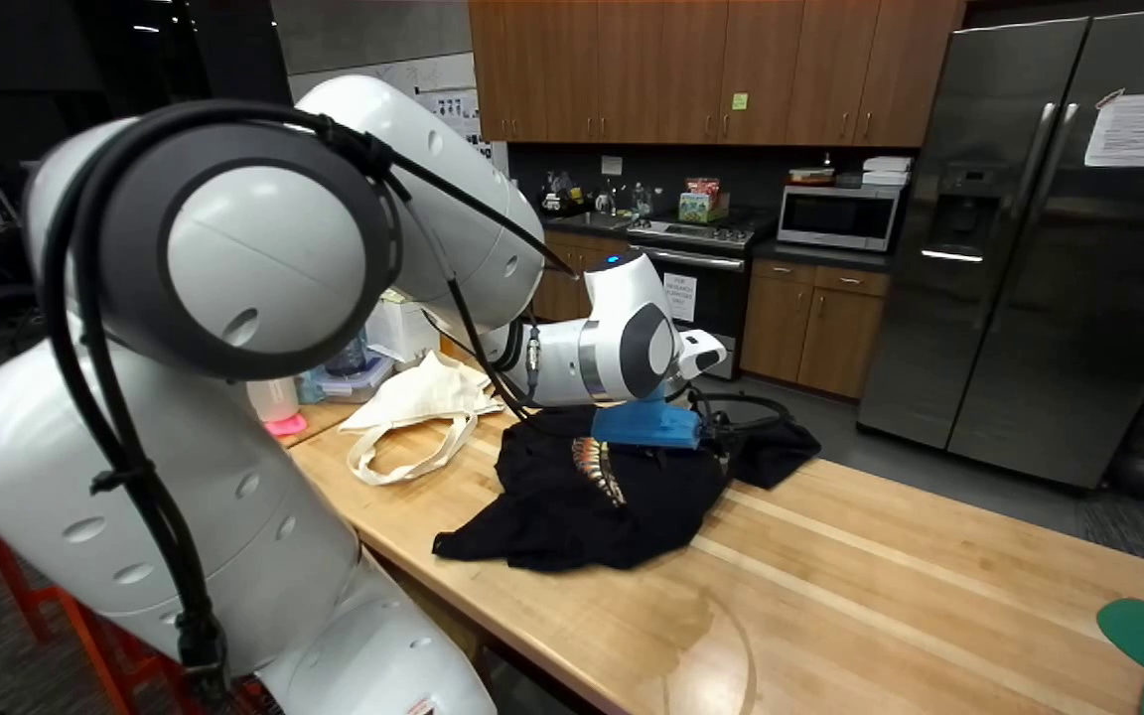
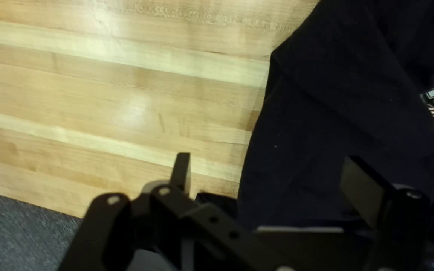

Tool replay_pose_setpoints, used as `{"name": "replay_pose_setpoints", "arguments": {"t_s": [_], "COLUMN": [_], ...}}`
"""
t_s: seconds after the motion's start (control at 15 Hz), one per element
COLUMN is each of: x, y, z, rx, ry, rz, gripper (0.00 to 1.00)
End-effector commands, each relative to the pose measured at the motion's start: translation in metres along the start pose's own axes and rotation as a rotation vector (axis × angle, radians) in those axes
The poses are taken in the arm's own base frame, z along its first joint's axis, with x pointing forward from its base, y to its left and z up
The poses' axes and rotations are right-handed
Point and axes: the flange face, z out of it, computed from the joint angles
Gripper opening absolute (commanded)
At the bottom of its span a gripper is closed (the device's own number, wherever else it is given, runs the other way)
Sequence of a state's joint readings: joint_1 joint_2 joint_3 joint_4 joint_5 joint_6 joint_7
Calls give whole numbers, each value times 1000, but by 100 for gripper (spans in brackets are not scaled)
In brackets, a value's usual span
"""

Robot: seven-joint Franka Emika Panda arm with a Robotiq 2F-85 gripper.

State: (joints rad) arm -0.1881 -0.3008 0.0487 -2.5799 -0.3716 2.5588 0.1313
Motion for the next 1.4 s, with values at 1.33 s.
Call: {"name": "replay_pose_setpoints", "arguments": {"t_s": [1.33], "x": [48], "y": [-98], "z": [-71], "rx": [-75], "ry": [101], "rz": [-262], "gripper": [100]}}
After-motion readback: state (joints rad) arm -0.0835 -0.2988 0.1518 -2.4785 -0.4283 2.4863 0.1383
